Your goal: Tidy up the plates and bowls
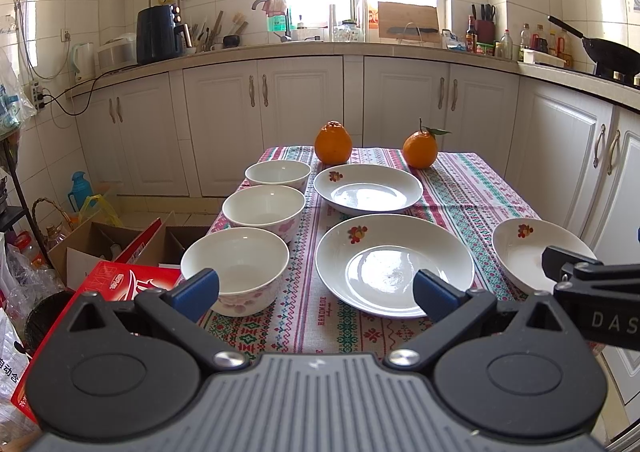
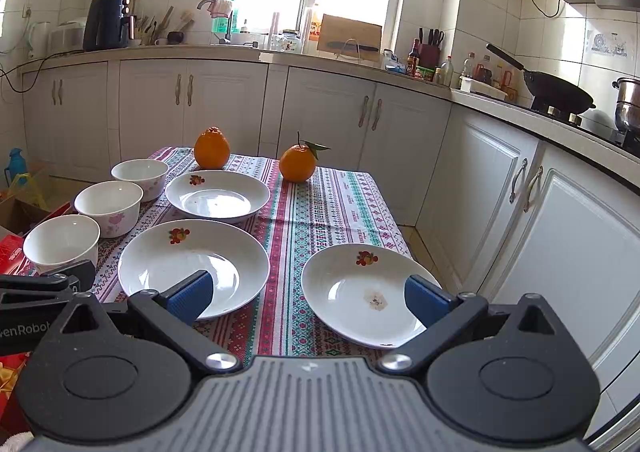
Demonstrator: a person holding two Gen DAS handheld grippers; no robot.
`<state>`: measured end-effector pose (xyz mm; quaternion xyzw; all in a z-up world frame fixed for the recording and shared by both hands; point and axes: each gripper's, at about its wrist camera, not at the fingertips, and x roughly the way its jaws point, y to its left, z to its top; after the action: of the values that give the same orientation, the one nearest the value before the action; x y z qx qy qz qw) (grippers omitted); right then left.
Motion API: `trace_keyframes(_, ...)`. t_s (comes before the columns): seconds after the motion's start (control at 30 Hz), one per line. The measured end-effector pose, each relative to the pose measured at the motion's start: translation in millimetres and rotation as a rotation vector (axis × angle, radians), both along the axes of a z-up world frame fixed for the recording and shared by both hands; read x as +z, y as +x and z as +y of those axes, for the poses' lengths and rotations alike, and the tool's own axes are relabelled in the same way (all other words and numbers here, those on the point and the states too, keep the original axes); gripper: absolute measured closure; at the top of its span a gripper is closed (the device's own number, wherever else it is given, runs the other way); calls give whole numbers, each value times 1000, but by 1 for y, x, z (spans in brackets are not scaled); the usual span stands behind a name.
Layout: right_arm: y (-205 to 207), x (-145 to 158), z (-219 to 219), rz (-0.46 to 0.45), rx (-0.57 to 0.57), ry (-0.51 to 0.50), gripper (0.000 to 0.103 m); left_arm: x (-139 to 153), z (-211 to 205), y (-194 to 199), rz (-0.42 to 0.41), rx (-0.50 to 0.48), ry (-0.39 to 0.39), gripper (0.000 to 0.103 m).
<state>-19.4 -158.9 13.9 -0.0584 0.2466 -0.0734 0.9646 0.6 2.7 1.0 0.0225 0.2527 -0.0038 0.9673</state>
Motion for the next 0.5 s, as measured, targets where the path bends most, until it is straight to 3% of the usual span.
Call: trace_keyframes(0.5,0,0,1,0,-2,-5,0,0,0,1,0,0,1,1)
